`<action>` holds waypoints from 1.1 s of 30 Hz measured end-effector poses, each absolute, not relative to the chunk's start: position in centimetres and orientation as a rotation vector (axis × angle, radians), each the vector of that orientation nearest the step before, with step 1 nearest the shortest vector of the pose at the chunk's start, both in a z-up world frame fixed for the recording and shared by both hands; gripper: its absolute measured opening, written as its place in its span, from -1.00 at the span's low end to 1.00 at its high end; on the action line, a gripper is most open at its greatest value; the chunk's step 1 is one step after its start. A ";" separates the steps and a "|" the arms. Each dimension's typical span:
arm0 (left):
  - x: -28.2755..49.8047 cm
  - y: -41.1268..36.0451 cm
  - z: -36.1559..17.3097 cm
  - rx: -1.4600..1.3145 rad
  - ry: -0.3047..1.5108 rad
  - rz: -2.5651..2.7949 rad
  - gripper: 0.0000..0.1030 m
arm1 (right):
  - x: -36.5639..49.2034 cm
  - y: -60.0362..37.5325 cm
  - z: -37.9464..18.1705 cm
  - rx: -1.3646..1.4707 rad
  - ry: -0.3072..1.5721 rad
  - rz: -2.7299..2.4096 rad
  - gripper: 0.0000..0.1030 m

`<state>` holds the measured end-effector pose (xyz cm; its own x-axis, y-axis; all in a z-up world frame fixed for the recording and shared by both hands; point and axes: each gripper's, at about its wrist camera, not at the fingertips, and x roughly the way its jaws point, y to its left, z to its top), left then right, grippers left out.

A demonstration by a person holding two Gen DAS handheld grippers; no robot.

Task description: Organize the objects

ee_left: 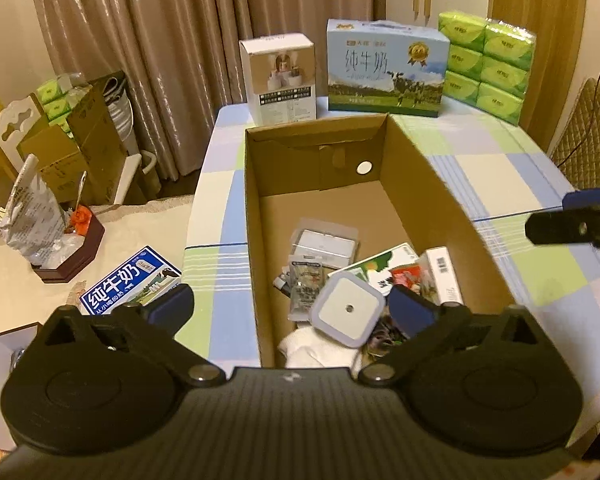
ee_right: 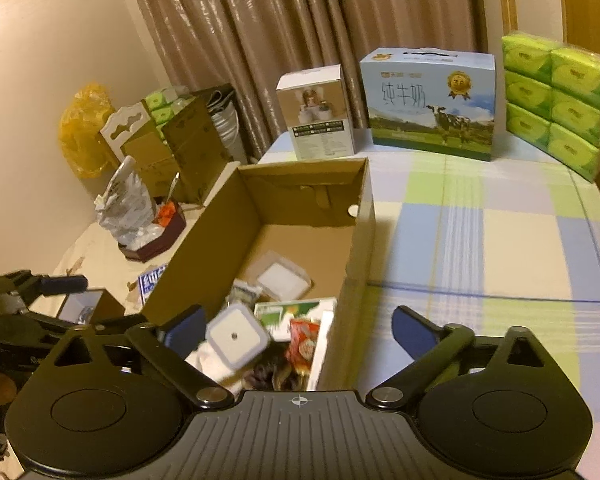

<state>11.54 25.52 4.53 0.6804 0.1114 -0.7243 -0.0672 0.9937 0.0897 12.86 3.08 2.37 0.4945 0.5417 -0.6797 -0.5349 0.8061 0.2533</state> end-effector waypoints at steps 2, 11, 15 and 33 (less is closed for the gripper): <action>10.5 24.8 5.0 0.054 0.810 0.102 0.97 | 11.6 2.5 2.8 -0.002 0.817 0.642 0.96; 5.1 21.8 6.2 0.009 0.802 0.119 0.98 | 6.7 -0.4 3.0 -0.031 0.829 0.596 0.96; 3.0 20.8 6.5 -0.028 0.800 0.146 0.98 | 5.1 -2.0 2.7 -0.028 0.842 0.577 0.96; -2.0 17.3 8.3 -0.025 0.775 0.197 0.98 | 0.7 -4.8 3.2 -0.025 0.860 0.543 0.96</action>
<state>-2.00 17.29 8.31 0.6967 0.1677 -0.6975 -0.1861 0.9813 0.0500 0.73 -4.76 3.17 0.5254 0.4446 -0.7254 -0.4640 0.8644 0.1937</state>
